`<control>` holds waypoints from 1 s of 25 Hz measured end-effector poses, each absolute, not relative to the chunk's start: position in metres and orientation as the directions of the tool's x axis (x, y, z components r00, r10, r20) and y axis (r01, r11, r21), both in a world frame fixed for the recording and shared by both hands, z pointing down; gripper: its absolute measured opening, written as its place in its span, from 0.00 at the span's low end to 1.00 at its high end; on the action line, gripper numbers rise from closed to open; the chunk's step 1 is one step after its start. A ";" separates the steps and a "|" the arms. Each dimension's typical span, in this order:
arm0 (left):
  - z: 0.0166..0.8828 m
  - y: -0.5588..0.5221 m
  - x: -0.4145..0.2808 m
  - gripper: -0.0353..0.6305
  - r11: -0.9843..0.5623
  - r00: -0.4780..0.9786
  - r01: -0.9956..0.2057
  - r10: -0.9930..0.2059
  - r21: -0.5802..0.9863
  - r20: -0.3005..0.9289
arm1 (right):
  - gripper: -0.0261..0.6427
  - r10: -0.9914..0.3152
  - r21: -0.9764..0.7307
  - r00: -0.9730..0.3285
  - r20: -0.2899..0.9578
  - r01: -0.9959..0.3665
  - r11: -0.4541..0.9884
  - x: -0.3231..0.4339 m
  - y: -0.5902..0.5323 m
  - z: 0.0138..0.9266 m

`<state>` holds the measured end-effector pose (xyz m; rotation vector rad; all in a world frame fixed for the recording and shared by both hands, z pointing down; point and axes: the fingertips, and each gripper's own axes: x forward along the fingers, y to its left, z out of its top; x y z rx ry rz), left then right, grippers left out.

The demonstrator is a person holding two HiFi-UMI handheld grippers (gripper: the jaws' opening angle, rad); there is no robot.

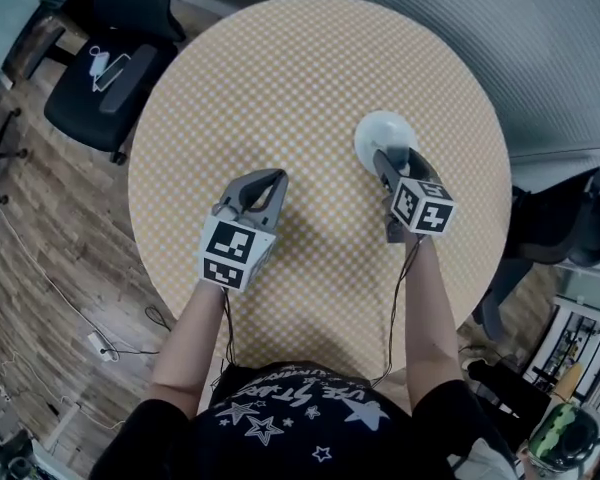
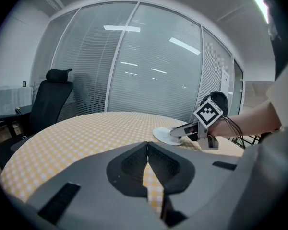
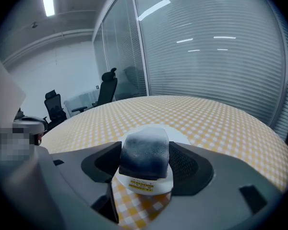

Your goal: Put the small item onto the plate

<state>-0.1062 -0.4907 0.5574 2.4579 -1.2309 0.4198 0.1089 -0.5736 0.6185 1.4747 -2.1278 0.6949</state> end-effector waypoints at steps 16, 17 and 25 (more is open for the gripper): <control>0.554 -0.483 -0.105 0.07 -0.570 0.586 -0.802 -0.691 0.179 0.423 | 0.51 -0.638 -0.095 -0.290 0.714 -0.942 0.323 0.102 -0.586 0.639; 0.554 -0.482 -0.105 0.06 -0.569 0.585 -0.802 -0.692 0.179 0.422 | 0.51 -0.636 -0.103 -0.292 0.714 -0.943 0.317 0.102 -0.587 0.639; 0.544 -0.463 -0.103 0.07 -0.570 0.579 -0.805 -0.698 0.164 0.421 | 0.52 -0.661 -0.101 -0.289 0.692 -0.946 0.308 0.106 -0.589 0.632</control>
